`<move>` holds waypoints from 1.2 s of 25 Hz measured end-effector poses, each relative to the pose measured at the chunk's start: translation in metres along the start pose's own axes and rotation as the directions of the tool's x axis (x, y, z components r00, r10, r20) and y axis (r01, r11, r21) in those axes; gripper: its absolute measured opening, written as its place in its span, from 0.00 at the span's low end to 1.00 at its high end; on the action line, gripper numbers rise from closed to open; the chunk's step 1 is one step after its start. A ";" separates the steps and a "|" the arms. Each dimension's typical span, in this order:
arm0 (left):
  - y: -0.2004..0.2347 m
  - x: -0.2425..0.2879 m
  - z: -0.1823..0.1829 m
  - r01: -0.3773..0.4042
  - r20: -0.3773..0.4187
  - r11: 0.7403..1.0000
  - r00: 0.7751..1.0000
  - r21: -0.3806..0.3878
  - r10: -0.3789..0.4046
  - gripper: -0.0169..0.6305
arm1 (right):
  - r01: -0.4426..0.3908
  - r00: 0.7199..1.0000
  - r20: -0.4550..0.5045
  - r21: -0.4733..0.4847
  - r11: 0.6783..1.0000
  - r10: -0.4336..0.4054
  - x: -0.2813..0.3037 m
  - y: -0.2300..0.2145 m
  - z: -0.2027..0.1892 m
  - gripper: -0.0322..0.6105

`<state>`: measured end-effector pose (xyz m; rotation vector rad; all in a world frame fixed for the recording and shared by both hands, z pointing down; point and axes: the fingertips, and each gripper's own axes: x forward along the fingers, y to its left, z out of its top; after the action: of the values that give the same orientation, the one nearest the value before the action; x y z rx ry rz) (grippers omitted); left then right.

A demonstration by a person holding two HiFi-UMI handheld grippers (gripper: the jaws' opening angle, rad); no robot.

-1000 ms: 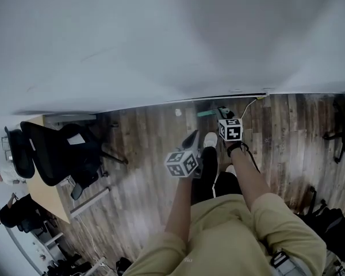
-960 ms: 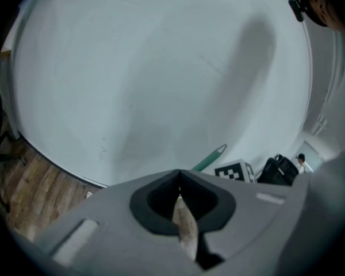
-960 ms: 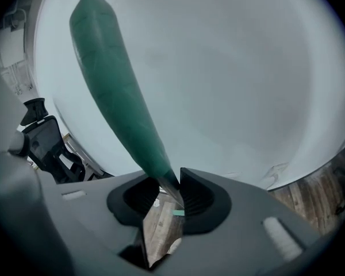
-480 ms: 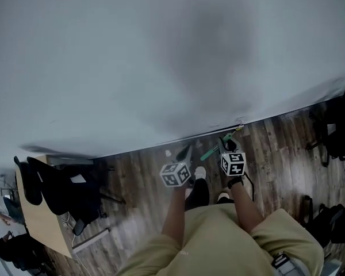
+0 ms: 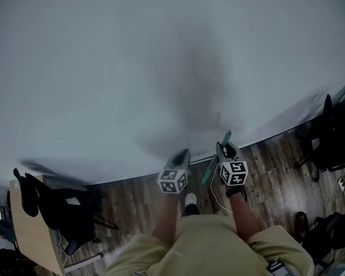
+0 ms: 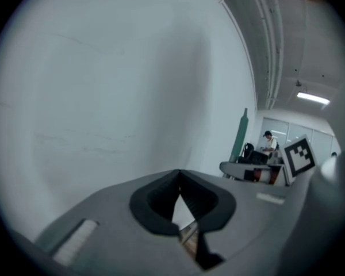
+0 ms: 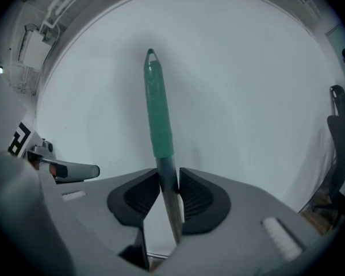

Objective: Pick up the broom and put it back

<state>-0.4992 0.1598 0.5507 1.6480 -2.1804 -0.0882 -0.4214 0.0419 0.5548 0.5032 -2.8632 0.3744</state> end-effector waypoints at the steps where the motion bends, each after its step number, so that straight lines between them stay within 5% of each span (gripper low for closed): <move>1: -0.005 0.002 0.014 0.004 0.026 1.000 1.000 0.022 -0.004 0.03 | 0.001 0.999 0.032 -0.008 1.000 -0.001 -0.004 -0.002 0.017 0.21; 13: -0.055 -0.018 0.151 -0.016 0.272 0.974 0.961 0.227 -0.048 0.03 | -0.004 0.945 0.325 -0.070 0.998 0.027 -0.057 0.015 0.165 0.21; 20: -0.055 -0.029 0.175 -0.027 0.261 0.951 0.964 0.307 -0.057 0.03 | 0.006 0.928 0.371 -0.073 0.997 0.022 -0.061 0.032 0.186 0.21; 30: -0.060 -0.007 0.175 0.118 0.282 0.978 0.945 0.174 -0.164 0.03 | 0.096 0.937 0.340 -0.048 0.994 -0.075 -0.070 0.021 0.169 0.19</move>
<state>-0.5052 0.1155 0.3713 1.9905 -2.3303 -0.2249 -0.3912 0.0344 0.3736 0.7431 -3.1542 0.1954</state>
